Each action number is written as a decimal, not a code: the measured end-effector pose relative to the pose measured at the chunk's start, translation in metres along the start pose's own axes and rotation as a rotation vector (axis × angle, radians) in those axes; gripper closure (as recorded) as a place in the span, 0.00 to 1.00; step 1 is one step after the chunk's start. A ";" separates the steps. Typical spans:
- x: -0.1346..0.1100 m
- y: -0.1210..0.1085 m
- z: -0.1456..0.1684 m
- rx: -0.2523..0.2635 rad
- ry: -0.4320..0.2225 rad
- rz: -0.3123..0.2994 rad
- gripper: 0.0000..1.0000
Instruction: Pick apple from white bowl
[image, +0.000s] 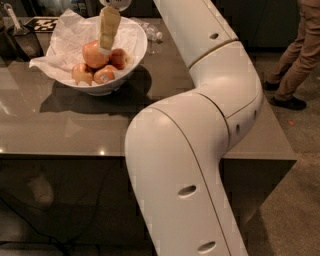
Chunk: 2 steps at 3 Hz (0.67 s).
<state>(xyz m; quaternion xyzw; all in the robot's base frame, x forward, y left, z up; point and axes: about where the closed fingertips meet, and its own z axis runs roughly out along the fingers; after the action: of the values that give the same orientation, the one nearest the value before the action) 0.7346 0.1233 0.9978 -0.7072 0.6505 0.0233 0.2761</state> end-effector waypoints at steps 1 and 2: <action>0.002 0.003 0.027 -0.050 -0.024 0.021 0.00; 0.008 0.006 0.057 -0.105 -0.059 0.063 0.00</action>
Offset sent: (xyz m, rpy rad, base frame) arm 0.0331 0.0052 -0.0544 0.0431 0.2328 0.0208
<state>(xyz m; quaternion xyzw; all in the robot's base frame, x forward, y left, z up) 0.7484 0.1394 0.9443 -0.6990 0.6618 0.0869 0.2568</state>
